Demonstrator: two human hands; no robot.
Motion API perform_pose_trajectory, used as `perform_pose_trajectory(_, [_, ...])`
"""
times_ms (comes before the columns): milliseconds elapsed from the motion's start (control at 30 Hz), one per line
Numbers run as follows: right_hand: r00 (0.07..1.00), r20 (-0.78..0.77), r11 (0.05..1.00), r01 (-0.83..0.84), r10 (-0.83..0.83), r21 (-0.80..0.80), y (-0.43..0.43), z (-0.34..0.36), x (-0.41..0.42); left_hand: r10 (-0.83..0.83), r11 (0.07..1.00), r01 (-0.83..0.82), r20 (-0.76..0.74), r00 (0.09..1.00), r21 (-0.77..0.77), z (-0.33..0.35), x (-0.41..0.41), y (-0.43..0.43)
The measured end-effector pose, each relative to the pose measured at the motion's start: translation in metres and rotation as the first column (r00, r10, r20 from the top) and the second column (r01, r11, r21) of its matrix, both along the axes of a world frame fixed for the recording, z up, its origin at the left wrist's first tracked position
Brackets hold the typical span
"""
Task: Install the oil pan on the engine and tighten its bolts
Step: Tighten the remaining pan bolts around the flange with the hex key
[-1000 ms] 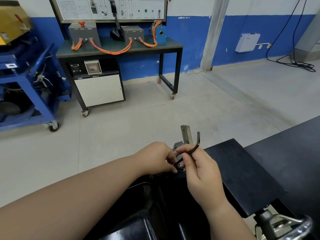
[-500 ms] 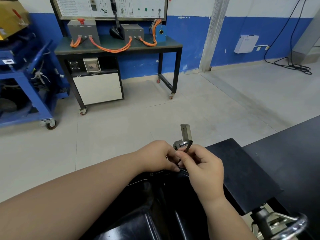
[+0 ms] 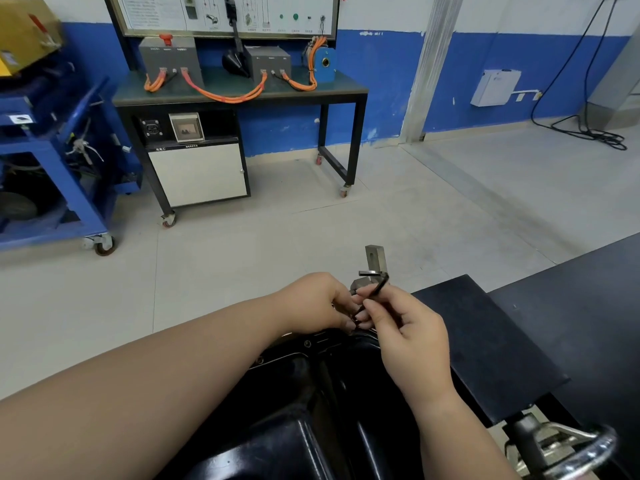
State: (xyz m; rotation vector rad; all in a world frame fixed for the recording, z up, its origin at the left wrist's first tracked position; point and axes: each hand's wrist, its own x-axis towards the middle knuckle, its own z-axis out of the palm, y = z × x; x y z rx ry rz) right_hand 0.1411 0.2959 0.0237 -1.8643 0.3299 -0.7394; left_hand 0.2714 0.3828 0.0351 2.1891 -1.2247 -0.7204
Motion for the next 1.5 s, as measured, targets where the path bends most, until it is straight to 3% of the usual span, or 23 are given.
perform_pose_trajectory(200, [1.000, -0.005, 0.995, 0.011, -0.010, 0.097, -0.0009, 0.0015, 0.0008, -0.022, 1.000, 0.023, -0.094, 0.995, 0.006, 0.0032, 0.0019, 0.0050])
perform_pose_trajectory(667, [0.999, 0.009, 0.977, 0.028, -0.031, 0.211, -0.0033, -0.0012, 0.0003, -0.031, 0.999, 0.034, -0.114, 0.993, 0.018, 0.0030, 0.0010, 0.0025])
perform_pose_trajectory(1067, [0.996, -0.025, 0.994, -0.088, 0.090, 0.063, -0.0019, 0.0009, -0.0023, -0.041, 0.999, 0.041, -0.034, 0.999, 0.012, 0.0016, -0.0014, -0.0003])
perform_pose_trajectory(1367, [0.998, 0.003, 0.978, -0.058, 0.058, 0.198, -0.0018, -0.0021, 0.0003, -0.049, 0.999, 0.049, 0.033, 0.998, 0.008, -0.0032, -0.0007, -0.0024])
perform_pose_trajectory(1500, [0.997, -0.016, 0.982, -0.069, 0.073, 0.177, -0.0025, -0.0013, 0.0000, -0.040, 0.999, 0.039, 0.040, 0.998, 0.025, -0.0042, -0.0002, -0.0028])
